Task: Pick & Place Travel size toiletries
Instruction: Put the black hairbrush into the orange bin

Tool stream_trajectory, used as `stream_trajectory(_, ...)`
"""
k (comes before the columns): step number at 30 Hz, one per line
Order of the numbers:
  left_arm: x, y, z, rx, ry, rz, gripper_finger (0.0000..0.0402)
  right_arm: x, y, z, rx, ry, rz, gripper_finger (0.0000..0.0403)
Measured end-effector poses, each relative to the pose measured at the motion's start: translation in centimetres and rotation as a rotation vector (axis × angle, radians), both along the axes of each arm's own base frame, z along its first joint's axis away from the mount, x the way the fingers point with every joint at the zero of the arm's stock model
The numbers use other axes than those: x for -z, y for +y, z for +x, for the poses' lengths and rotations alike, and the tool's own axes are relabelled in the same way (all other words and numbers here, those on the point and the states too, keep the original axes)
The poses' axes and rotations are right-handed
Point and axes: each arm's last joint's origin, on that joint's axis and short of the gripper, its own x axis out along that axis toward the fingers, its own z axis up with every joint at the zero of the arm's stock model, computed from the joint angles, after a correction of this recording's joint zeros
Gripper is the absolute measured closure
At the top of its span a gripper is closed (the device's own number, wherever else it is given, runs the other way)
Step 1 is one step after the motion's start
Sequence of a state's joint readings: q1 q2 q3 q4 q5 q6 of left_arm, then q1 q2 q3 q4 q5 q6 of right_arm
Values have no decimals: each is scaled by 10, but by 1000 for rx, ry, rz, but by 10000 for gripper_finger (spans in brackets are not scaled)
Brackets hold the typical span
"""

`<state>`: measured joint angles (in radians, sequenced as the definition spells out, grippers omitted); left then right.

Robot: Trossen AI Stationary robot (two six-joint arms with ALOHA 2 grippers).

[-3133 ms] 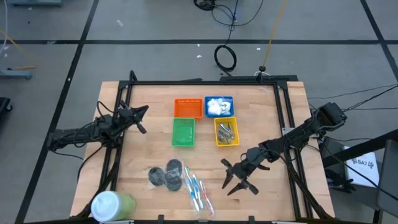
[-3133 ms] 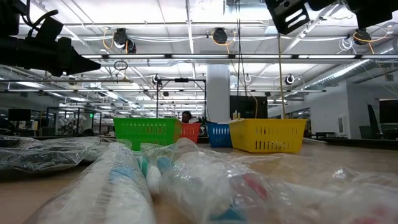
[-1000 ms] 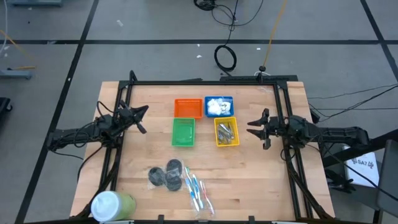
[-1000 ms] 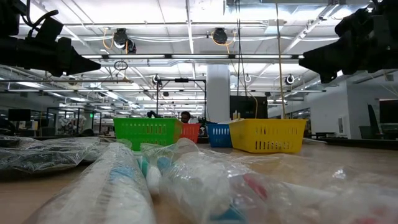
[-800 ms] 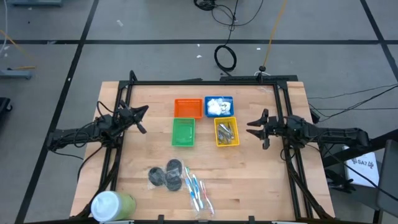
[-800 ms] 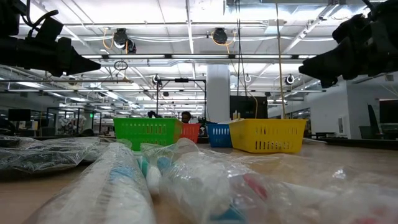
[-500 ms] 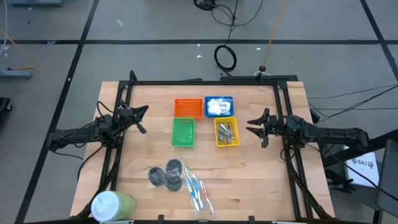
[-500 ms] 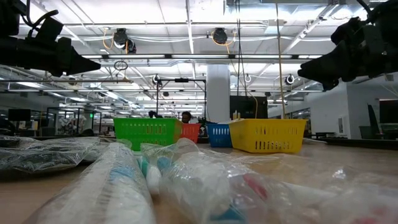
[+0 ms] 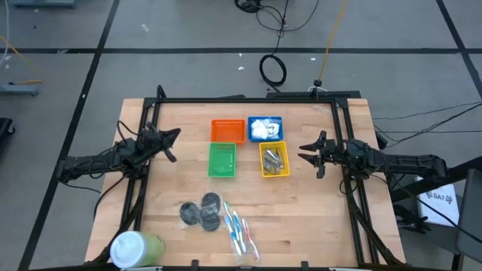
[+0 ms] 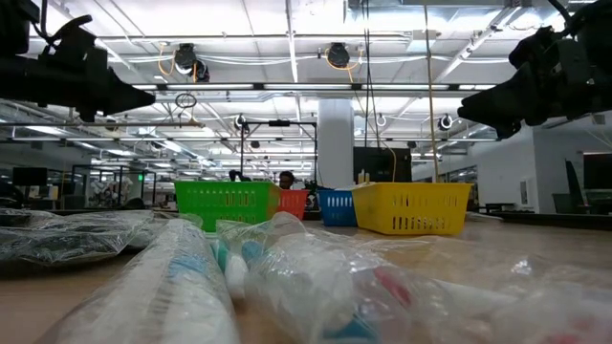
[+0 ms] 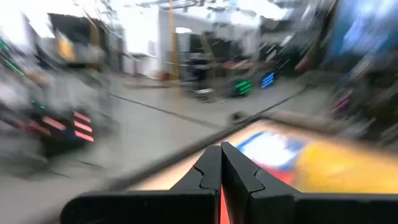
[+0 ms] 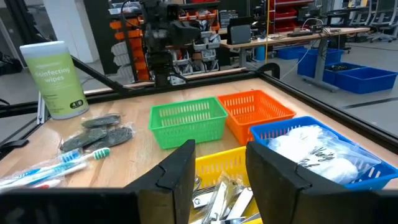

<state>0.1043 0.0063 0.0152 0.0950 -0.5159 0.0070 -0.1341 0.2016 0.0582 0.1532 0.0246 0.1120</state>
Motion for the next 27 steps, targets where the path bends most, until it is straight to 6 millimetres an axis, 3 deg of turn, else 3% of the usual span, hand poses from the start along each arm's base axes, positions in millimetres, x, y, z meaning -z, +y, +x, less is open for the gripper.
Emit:
stream_trajectory(5, -5, -3, 1, 164, -236, -276, 401, 0, 0, 0, 0, 0, 0, 273)
stream_trajectory(15, 3, -2, 2, 136, -218, -383, 401, 0, 0, 0, 0, 0, 0, 273)
stream_trajectory(27, 10, -8, 10, 330, -94, -442, 401, 0, 0, 0, 0, 0, 0, 273)
